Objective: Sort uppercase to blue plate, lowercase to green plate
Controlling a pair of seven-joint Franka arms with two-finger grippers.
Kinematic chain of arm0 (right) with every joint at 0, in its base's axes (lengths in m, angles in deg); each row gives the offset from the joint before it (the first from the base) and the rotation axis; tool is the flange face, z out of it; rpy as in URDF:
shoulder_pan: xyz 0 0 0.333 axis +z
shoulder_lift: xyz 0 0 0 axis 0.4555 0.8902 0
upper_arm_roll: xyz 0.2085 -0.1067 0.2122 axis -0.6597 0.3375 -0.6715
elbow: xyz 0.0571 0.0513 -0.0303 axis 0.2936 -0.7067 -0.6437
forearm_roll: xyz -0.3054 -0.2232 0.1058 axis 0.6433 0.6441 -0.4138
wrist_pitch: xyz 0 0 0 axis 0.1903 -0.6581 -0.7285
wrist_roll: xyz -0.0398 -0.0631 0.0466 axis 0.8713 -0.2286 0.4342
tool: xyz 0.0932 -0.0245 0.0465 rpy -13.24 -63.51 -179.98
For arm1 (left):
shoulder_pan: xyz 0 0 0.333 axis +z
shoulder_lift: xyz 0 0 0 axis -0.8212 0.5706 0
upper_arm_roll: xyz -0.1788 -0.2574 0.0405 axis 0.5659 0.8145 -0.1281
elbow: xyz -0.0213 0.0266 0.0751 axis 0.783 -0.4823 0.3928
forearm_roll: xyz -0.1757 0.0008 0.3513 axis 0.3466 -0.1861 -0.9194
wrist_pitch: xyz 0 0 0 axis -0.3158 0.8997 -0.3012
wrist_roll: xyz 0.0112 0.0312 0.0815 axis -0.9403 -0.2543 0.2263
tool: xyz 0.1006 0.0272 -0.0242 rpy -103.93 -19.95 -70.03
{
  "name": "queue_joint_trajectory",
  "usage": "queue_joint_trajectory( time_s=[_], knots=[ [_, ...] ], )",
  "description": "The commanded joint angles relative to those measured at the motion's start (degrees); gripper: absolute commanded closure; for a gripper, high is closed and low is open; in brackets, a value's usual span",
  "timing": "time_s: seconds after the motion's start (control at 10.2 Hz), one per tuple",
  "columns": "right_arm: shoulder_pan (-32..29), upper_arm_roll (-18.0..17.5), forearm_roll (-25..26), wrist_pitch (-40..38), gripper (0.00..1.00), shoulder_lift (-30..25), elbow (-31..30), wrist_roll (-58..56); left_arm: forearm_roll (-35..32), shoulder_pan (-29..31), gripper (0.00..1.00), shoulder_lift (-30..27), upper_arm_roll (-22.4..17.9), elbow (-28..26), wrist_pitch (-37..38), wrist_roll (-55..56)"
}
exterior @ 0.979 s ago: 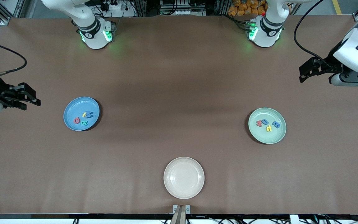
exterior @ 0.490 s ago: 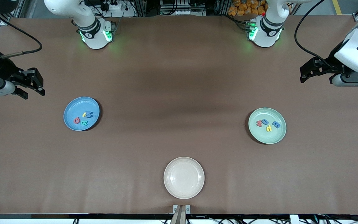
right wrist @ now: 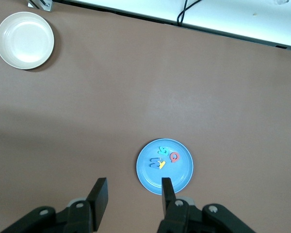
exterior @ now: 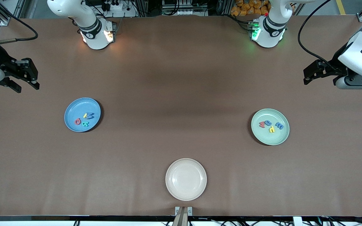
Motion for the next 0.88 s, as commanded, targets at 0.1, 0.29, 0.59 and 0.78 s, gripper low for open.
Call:
queue_joint_trajectory(
  time_s=[0.1, 0.29, 0.59, 0.78],
  knots=[
    [-3.13, -1.23, -2.27, -0.19, 0.47, -0.31, -0.31, 0.20, -0.63, 0.54, 0.00, 0.96, 0.05, 0.70, -0.05, 0.19],
    [-17.39, -16.01, -2.45, -0.63, 0.47, -1.09, 0.57, -0.06, -0.54, 0.20, 0.00, 1.04, 0.05, 0.52, -0.05, 0.27],
    [-43.43, -42.22, -1.58, -3.27, 0.46, -1.27, 5.57, -0.15, -0.46, 0.46, 0.00, 1.04, 0.05, 0.52, -0.05, 0.01],
    [-51.55, -52.28, 1.14, -3.27, 0.46, -1.36, 5.93, 0.02, -0.46, 0.55, 0.00, 1.66, -0.12, 0.61, -0.05, 0.10]
  ],
)
